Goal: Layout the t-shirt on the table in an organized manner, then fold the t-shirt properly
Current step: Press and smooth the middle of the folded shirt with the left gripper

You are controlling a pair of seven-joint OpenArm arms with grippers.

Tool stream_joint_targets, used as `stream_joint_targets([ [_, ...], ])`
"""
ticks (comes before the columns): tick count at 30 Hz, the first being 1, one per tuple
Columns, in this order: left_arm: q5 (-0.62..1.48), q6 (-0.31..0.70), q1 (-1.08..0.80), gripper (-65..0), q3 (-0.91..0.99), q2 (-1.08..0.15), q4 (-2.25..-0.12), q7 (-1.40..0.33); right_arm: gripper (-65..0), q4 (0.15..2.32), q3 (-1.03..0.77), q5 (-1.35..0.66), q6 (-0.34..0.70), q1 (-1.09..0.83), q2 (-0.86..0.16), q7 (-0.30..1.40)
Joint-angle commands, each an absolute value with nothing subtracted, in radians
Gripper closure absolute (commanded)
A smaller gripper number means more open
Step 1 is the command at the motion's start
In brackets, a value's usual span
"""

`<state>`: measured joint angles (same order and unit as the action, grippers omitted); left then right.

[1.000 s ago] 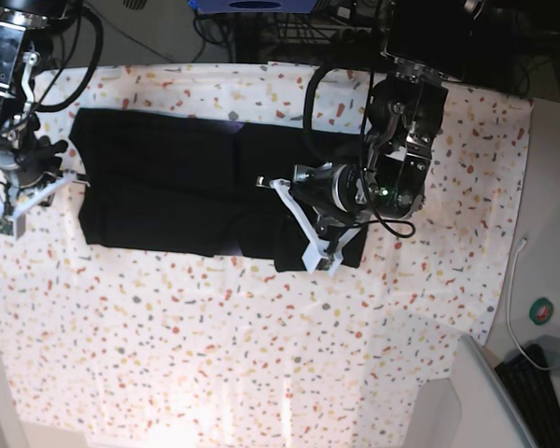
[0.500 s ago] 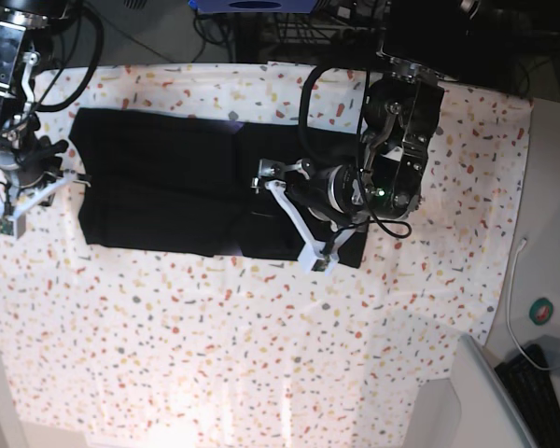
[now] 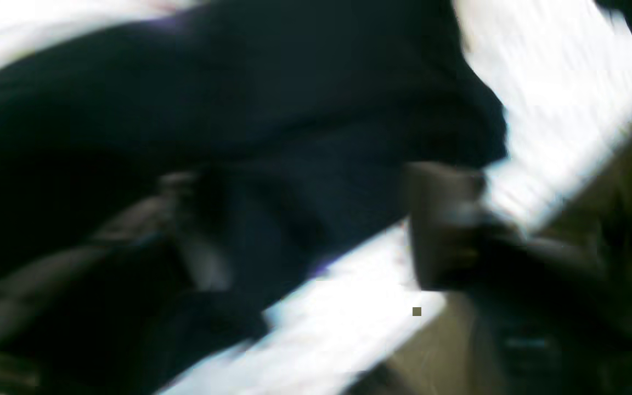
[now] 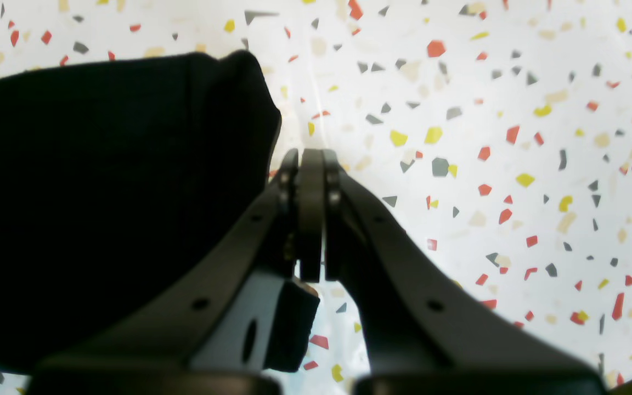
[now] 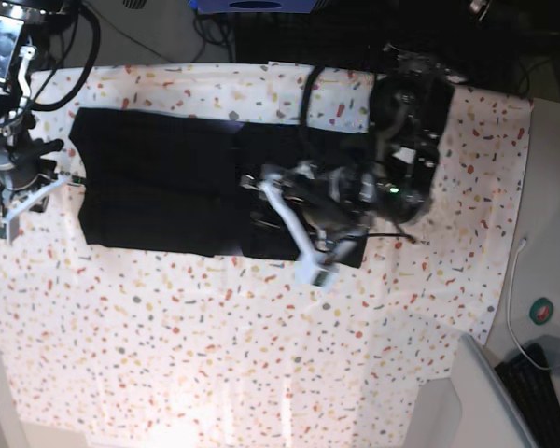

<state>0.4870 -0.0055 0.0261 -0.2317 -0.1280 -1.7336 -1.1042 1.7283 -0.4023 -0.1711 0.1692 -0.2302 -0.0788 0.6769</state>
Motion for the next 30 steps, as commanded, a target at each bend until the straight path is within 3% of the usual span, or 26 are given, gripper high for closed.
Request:
stream_joint_targets([
  [1, 0.495, -0.004, 0.018, -13.3, -0.174, -0.136, -1.748, -1.101, 0.0, 1.748, -0.407, -0.173, 0.171, -0.232, -0.087, 0.659],
  [2, 0.493, -0.004, 0.012, 0.0, -0.124, -0.147, -1.744, -1.101, 0.0, 1.748, -0.407, -0.173, 0.171, -0.234, -0.087, 0.659],
  [5, 0.489, -0.004, 0.016, 0.0, -0.058, -0.153, -1.681, -1.101, 0.0, 1.747, -0.407, -0.173, 0.171, -0.234, -0.087, 0.657],
  [9, 0.378, -0.004, 0.039, 0.0, -0.117, -0.15, -1.57, -1.096, 0.0, 1.747, -0.401, -0.173, 0.171, -0.229, -0.087, 0.662],
  [19, 0.058, -0.002, 0.039, 0.0, -0.165, -0.021, -1.489, -1.093, 0.0, 1.747, -0.406, -0.173, 0.171, -0.231, -0.087, 0.664],
  [30, 0.197, 0.001, 0.096, 0.0, -0.166, 0.005, -1.4, -1.092, 0.0, 1.747, -0.407, -0.173, 0.171, -0.231, -0.087, 0.662],
])
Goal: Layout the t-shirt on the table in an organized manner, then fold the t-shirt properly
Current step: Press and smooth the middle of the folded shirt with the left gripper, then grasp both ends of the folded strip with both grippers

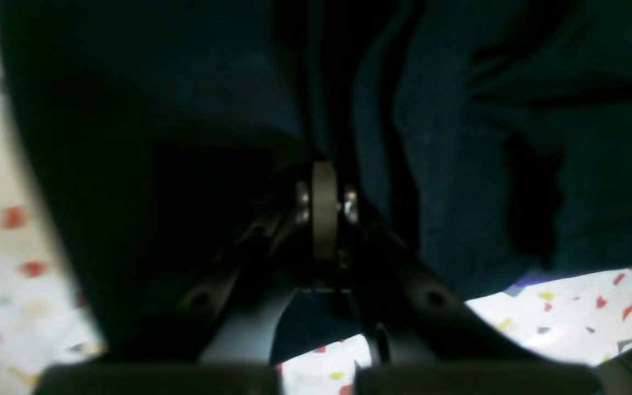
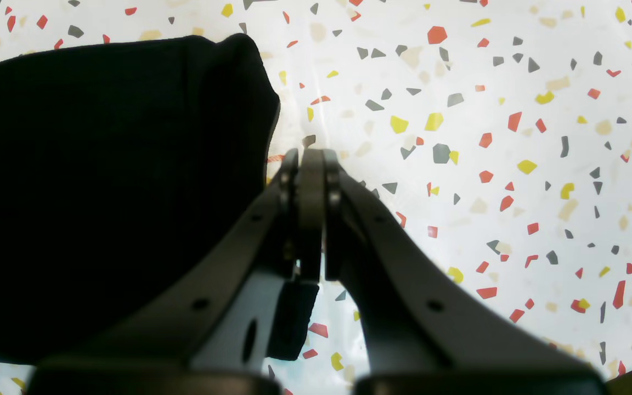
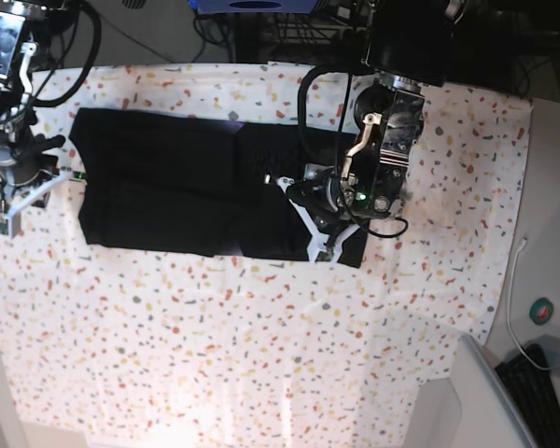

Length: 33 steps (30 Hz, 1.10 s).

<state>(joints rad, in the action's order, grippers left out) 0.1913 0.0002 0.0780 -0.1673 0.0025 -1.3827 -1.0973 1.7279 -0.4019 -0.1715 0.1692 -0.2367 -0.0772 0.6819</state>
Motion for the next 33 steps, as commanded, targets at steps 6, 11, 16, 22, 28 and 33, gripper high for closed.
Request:
stream_joint_targets([
  [6, 0.288, 0.001, 0.119, 0.0, -0.166, 0.005, -1.363, -1.09, 0.0, 1.747, -0.407, -0.173, 0.171, -0.229, -0.087, 0.662],
  [11, 0.352, 0.001, 0.145, 0.0, -0.266, 0.005, -1.353, -1.09, 0.0, 1.747, -0.407, -0.173, 0.171, -0.229, -0.087, 0.661],
  [16, 0.516, 0.002, 0.193, 0.0, -0.38, 0.005, -1.353, -1.09, 0.0, 1.747, -0.407, -0.173, 0.171, -0.228, -0.087, 0.662],
  [22, 0.647, 0.002, 0.239, 0.0, -0.446, 0.001, -1.386, -1.09, 0.0, 1.747, -0.407, -0.173, 0.171, -0.228, -0.087, 0.662],
  [28, 0.645, -0.002, 0.182, 0.0, -0.4, -0.091, -1.518, -1.09, 0.0, 1.75, -0.41, -0.173, 0.171, -0.232, -0.087, 0.661],
  [33, 0.653, 0.015, 0.013, 0.0, -0.137, -0.255, -1.554, -0.961, 0.0, 1.784, -0.499, -0.315, 0.171, -0.248, -0.07, 0.67],
])
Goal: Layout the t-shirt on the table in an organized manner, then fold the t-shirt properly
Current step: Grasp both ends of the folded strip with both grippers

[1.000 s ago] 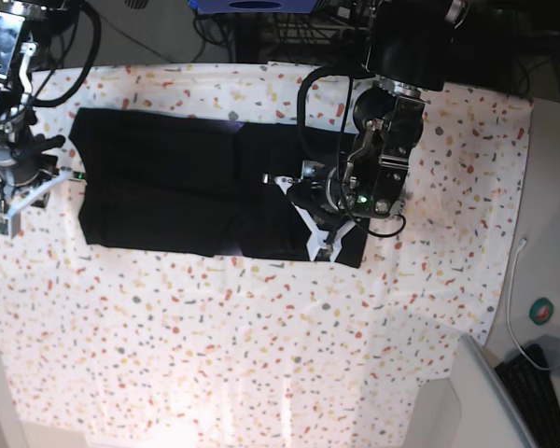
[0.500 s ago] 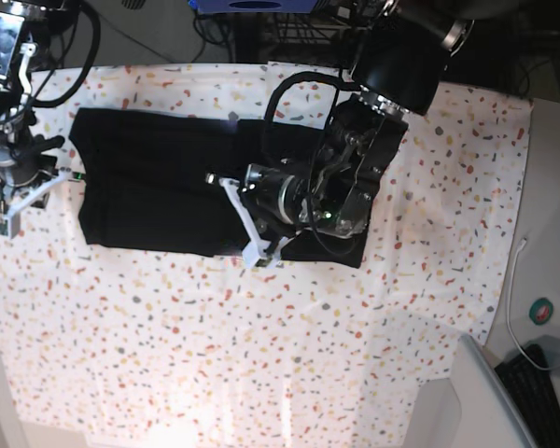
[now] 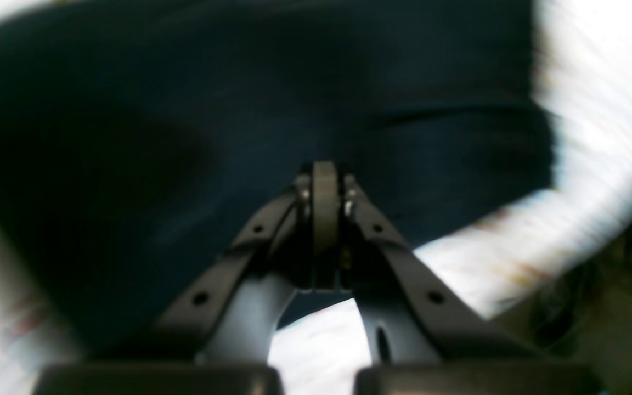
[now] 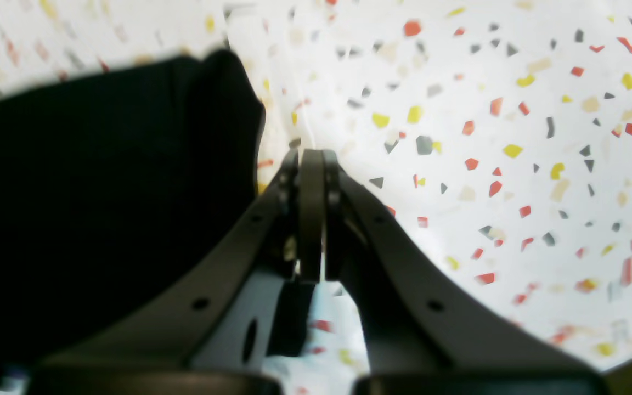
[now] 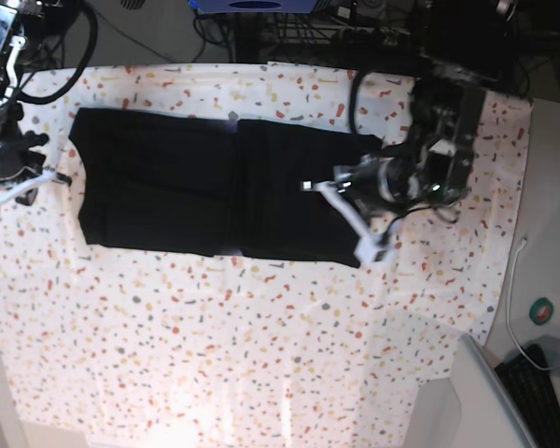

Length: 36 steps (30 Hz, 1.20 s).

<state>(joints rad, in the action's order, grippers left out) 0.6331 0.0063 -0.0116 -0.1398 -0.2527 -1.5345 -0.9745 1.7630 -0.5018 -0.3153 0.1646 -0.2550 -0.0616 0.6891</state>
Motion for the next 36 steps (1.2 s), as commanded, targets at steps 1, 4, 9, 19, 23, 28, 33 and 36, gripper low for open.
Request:
stream_joint_targets([
  [1, 0.651, 0.045, -0.024, 0.0, -0.082, -0.292, -1.547, -0.92, 0.0, 1.788, -0.518, -0.392, 0.173, -0.254, -0.068, 0.69],
  [4, 0.651, 0.196, -0.116, 0.0, 0.061, -0.372, -1.518, -0.825, -17.9, 1.778, -0.556, -0.616, 0.173, -0.255, -0.093, 0.814],
  [9, 0.618, 0.361, -0.205, 0.0, 0.269, -0.386, -1.434, -0.711, -54.9, 1.615, -0.556, -0.935, 0.245, -0.252, -0.145, 0.889],
  [19, 0.303, 0.38, -0.194, 0.0, 0.275, -0.278, -1.369, -0.596, -49.5, 1.25, -0.479, -0.947, 0.354, -0.114, -0.263, 0.846],
  [23, 0.294, 0.38, -0.166, 0.0, 0.271, -0.234, -1.372, -0.599, -49.5, 1.133, -0.363, -0.947, 0.354, -0.091, -0.314, 0.751],
  [28, 0.294, 0.378, -0.157, 0.0, 0.143, -0.229, -1.376, -0.596, -49.5, 1.082, -0.292, -0.949, 0.364, -0.084, -0.328, 0.728],
  [33, 0.294, 0.378, -0.16, 0.0, 0.067, -0.222, -1.369, -0.596, -49.2, 1.198, -0.202, -0.952, 0.406, -0.12, -0.312, 0.743],
  [36, 0.302, 0.378, -0.166, 0.0, 0.059, -0.222, -1.371, -0.596, -49.1, 1.205, -0.189, -0.951, 0.404, -0.119, -0.274, 0.742],
])
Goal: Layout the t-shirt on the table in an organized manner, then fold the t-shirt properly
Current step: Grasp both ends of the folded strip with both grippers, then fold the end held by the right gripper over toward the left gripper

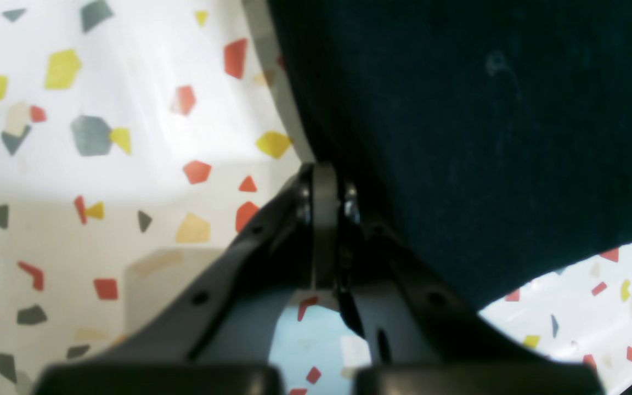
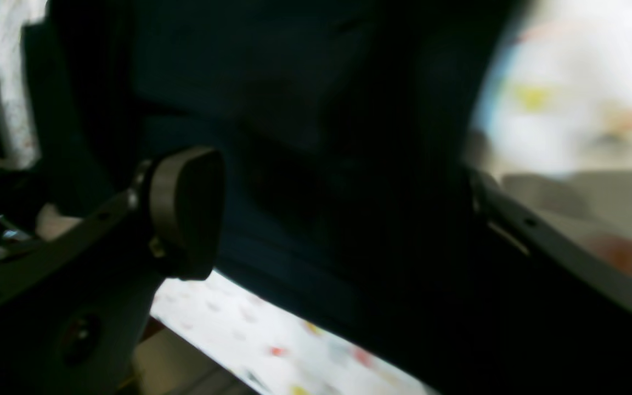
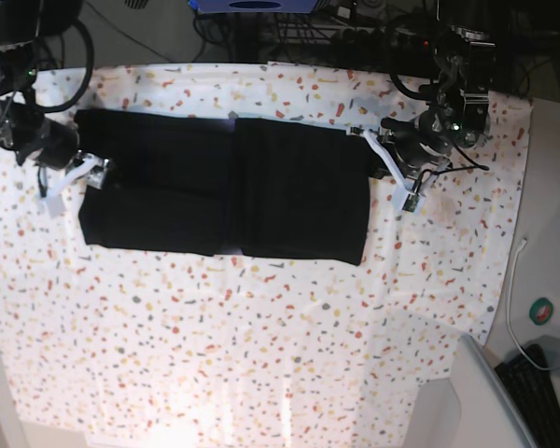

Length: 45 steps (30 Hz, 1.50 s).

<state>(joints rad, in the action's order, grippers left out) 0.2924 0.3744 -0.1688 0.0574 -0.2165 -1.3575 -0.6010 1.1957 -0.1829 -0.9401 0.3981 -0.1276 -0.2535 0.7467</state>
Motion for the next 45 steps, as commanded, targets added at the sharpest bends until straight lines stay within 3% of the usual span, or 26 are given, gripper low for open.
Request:
stream_joint_targets([
  [1, 0.302, 0.378, -0.17, 0.0, 0.059, -0.22, -1.376, -0.598, -49.1, 1.191, -0.189, -0.951, 0.404, -0.113, -0.269, 0.736],
  [13, 0.295, 0.378, -0.171, 0.0, 0.058, -0.222, -1.372, -0.601, -47.0, 1.075, -0.189, -0.951, 0.404, -0.028, -0.274, 0.699],
  [18, 0.295, 0.378, -0.168, 0.0, 0.058, -0.223, -1.371, -0.601, -29.0, 1.075, -0.183, -0.951, 0.404, -0.028, -0.274, 0.73],
  [22, 0.295, 0.378, -0.163, 0.0, 0.058, -0.223, -1.371, -0.601, -30.6, 1.075, -0.188, -0.951, 0.404, -0.025, -0.274, 0.756],
  [25, 0.295, 0.378, -0.16, 0.0, 0.058, -0.223, -1.371, -0.601, -26.9, 1.075, -0.188, -0.951, 0.404, -0.025, -0.274, 0.756],
  [27, 0.295, 0.378, -0.159, 0.0, 0.058, -0.223, -1.371, -0.601, -20.9, 1.075, -0.188, -0.951, 0.404, -0.025, -0.274, 0.756],
  [30, 0.295, 0.378, -0.159, 0.0, 0.058, -0.222, -1.371, -0.601, -3.0, 1.075, -0.188, -0.951, 0.403, -0.016, -0.274, 0.762],
  [32, 0.295, 0.378, -0.162, 0.0, 0.058, -0.22, -1.377, -0.602, 0.0, 1.075, -0.188, -0.951, 0.397, -0.012, -0.274, 0.762],
  [40, 0.302, 0.378, -0.17, 0.0, -0.027, -0.209, -1.38, -0.602, 0.0, 1.271, -0.17, -0.949, 0.11, -0.058, -0.274, 0.763],
  [45, 0.305, 0.372, -0.157, 0.0, -0.108, -0.188, -1.38, -0.602, 0.0, 1.466, -0.054, -0.949, -0.079, -0.096, -0.275, 0.763],
])
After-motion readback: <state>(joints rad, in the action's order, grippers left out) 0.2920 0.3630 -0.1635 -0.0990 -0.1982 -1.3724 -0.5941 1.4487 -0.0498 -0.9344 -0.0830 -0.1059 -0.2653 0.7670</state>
